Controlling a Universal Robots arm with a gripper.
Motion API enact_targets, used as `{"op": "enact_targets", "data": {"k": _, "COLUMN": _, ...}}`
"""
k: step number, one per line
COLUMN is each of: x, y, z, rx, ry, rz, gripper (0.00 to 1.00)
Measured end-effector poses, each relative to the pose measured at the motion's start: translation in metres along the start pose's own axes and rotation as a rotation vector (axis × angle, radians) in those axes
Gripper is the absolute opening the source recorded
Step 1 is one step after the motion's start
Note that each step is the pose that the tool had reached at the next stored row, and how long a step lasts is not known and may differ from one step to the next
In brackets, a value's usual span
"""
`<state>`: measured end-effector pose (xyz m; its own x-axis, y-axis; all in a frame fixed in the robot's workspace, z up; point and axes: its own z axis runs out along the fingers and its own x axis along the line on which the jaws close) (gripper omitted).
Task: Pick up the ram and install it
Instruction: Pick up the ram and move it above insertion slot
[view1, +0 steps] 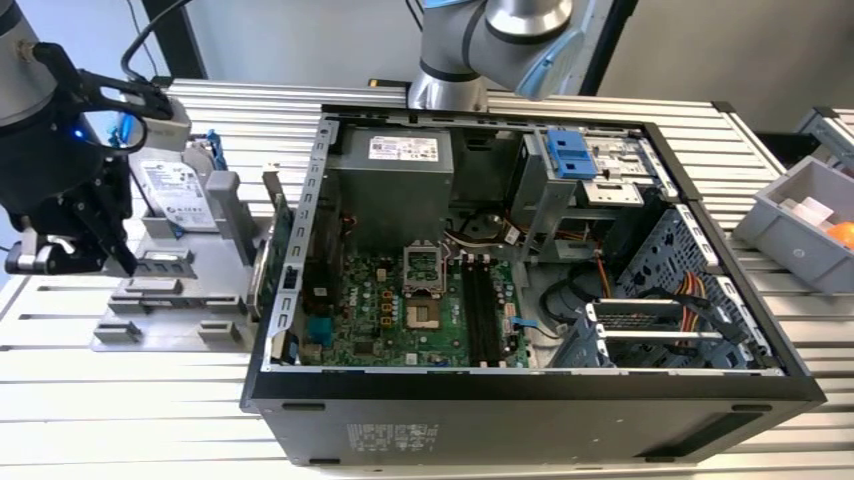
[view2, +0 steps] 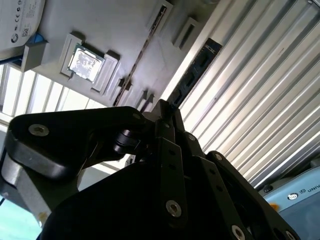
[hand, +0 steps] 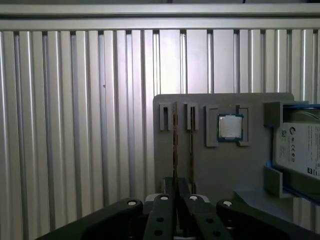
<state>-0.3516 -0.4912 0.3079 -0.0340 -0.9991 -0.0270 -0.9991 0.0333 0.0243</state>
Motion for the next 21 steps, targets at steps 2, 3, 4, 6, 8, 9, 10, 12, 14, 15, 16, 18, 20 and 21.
{"op": "enact_targets", "data": {"k": 2, "x": -0.0002, "y": 0.0001, "z": -0.0067, "rx": 0.0, "ry": 0.0, "rz": 0.0, "gripper": 0.0}}
{"op": "enact_targets", "data": {"k": 3, "x": -0.0003, "y": 0.0002, "z": -0.0094, "rx": -0.0001, "ry": 0.0001, "rz": 0.0, "gripper": 0.0}}
{"op": "enact_targets", "data": {"k": 4, "x": -0.0003, "y": 0.0003, "z": -0.012, "rx": 0.0, "ry": 0.0, "rz": 0.0, "gripper": 0.0}}
{"op": "enact_targets", "data": {"k": 6, "x": -0.0005, "y": 0.0004, "z": -0.0177, "rx": 0.0, "ry": 0.0, "rz": 0.0, "gripper": 0.0}}
{"op": "enact_targets", "data": {"k": 8, "x": -0.0006, "y": 0.0006, "z": -0.0232, "rx": 0.0, "ry": 0.0, "rz": 0.0, "gripper": 0.0}}
{"op": "enact_targets", "data": {"k": 9, "x": -0.0007, "y": 0.0006, "z": -0.0266, "rx": -0.0001, "ry": 0.0, "rz": 0.0, "gripper": 0.0}}
{"op": "enact_targets", "data": {"k": 10, "x": -0.0008, "y": 0.0007, "z": -0.0302, "rx": -0.0001, "ry": 0.0, "rz": 0.0, "gripper": 0.0}}
{"op": "enact_targets", "data": {"k": 12, "x": -0.001, "y": 0.0009, "z": -0.0366, "rx": -0.0004, "ry": 0.0, "rz": 0.0, "gripper": 0.0}}
{"op": "enact_targets", "data": {"k": 14, "x": -0.0012, "y": 0.001, "z": -0.044, "rx": -0.0004, "ry": -0.0001, "rz": 0.0, "gripper": 0.0}}
{"op": "enact_targets", "data": {"k": 15, "x": -0.0013, "y": 0.0011, "z": -0.048, "rx": -0.0006, "ry": 0.0001, "rz": 0.0, "gripper": 0.0}}
{"op": "enact_targets", "data": {"k": 16, "x": -0.0014, "y": 0.0012, "z": -0.0512, "rx": -0.0005, "ry": 0.0, "rz": 0.0, "gripper": 0.0}}
{"op": "enact_targets", "data": {"k": 18, "x": -0.0016, "y": 0.0013, "z": -0.0578, "rx": -0.0006, "ry": 0.0, "rz": 0.0, "gripper": 0.0}}
{"op": "enact_targets", "data": {"k": 20, "x": -0.0017, "y": 0.0015, "z": -0.0639, "rx": -0.0006, "ry": -0.0001, "rz": 0.0, "gripper": 0.0}}
{"op": "enact_targets", "data": {"k": 21, "x": -0.0018, "y": 0.0016, "z": -0.0674, "rx": -0.0006, "ry": 0.0, "rz": 0.0, "gripper": 0.0}}
